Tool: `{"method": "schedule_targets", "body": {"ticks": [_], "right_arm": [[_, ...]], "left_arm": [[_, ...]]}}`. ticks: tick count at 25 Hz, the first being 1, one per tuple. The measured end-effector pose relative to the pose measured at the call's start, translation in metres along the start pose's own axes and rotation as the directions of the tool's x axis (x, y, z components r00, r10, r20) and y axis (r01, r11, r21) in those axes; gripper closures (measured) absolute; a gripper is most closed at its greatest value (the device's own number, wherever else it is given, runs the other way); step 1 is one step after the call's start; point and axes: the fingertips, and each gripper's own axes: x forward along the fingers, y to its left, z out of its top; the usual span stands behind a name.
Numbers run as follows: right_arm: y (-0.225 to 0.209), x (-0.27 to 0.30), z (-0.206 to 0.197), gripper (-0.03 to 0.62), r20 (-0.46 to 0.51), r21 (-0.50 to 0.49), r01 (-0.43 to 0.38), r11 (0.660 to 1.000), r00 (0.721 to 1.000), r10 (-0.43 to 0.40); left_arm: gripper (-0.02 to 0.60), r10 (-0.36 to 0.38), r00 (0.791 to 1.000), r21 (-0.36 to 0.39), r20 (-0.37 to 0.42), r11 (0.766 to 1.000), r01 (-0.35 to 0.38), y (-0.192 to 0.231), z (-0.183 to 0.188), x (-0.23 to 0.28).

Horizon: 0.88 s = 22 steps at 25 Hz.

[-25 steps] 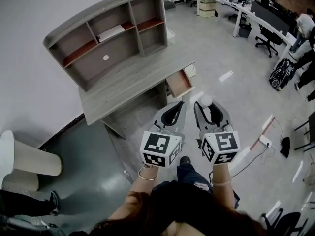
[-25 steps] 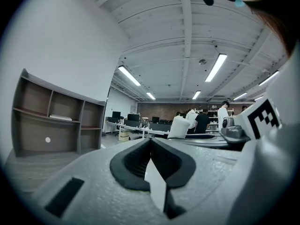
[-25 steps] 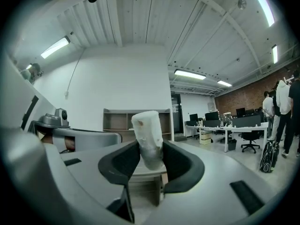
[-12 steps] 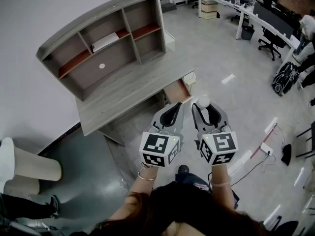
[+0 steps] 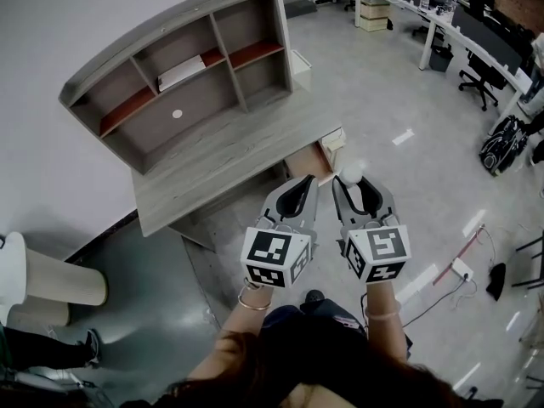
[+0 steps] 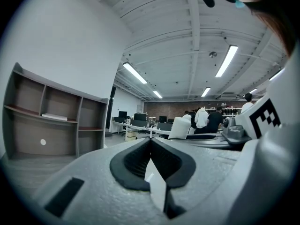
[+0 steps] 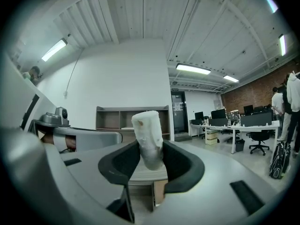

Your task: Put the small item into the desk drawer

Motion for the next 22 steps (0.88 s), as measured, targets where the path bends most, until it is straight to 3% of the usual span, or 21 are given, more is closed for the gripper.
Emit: {"method": "schedule_targets", "body": {"ticks": [7,22], "right_arm": [[-0.009,0.024,-0.007,0.451,-0.024,-0.014,-0.022,1.0,0.999,0.021],[-0.025,0.095,-0.024,0.451,-0.065,-0.001,0.026,1.0,0.998,-0.026]], "left_arm": [[0.566,0.002,1.0,-0.01,-0.015,1.0,-0.002,0.008,-0.003,0.02],[0.566,-0.043,0.998,-0.02,-0.038,0.999,0.042,0.064,-0.014,0.074]]}}
